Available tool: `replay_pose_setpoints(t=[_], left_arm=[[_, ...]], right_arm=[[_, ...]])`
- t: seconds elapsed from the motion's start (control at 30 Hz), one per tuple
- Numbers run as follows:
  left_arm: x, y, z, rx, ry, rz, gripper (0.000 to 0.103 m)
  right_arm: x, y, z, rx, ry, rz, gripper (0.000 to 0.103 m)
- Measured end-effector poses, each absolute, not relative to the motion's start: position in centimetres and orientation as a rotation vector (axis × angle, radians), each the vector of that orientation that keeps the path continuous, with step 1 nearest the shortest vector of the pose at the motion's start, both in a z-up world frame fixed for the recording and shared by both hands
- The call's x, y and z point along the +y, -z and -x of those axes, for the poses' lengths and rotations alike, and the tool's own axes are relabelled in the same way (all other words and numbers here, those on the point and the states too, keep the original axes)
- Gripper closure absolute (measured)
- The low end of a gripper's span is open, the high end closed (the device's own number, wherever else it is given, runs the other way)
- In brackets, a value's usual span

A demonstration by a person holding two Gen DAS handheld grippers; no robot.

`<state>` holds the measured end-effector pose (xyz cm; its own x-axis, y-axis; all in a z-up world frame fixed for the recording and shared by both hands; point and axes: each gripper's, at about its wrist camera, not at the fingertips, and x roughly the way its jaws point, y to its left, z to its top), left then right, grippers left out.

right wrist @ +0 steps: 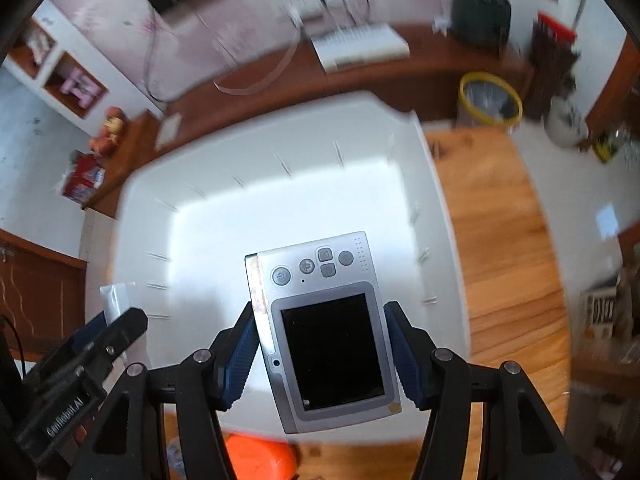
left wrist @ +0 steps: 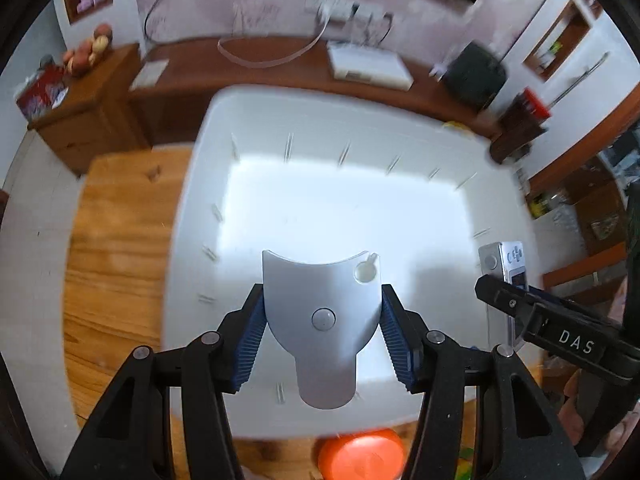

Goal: Organize rigid objects
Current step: 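Lift both held items and carry them over the white bin, then lower both items into the white bin and open both grippers, then withdraw both grippers from the bin back toward the table items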

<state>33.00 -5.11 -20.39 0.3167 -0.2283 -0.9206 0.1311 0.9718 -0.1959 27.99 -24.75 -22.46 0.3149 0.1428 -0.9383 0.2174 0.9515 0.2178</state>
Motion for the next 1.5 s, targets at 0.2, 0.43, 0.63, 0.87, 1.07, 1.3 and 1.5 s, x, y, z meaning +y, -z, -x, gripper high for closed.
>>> replay_pose_setpoints(t=[0.2, 0.43, 0.63, 0.87, 1.07, 1.3, 1.5], left_arm=[[-6.1, 23.9, -32.0, 1.314, 0.207, 0.067, 0.044], [-5.8, 25.5, -30.7, 1.376, 0.152, 0.091, 0.044], [-6.6, 23.4, -29.8, 1.332, 0.144, 0.028, 0.042], [-5.7, 17.0, -28.5, 1.200, 0.128, 0.008, 0.014], [-4.0, 13.1, -25.6, 1.142, 0.131, -0.005, 0.013], [-2.2, 10.5, -21.4, 1.119, 0.144, 0.023, 0.013], [-0.2, 8.0, -16.9, 1.076, 0.168, 0.013, 0.013]], right_arm=[[-23.8, 27.0, -29.1, 1.352, 0.042, -0.303, 0.041], [-24.0, 28.6, -29.2, 1.399, 0.044, -0.270, 0.041], [-23.1, 26.4, -28.7, 1.338, 0.034, -0.167, 0.034], [-22.9, 22.2, -25.6, 1.244, 0.007, -0.179, 0.034], [-22.3, 18.4, -23.0, 1.158, 0.001, -0.178, 0.034], [-20.6, 13.7, -17.4, 1.061, 0.027, -0.126, 0.034], [-18.8, 10.3, -11.4, 0.995, 0.042, -0.110, 0.034]])
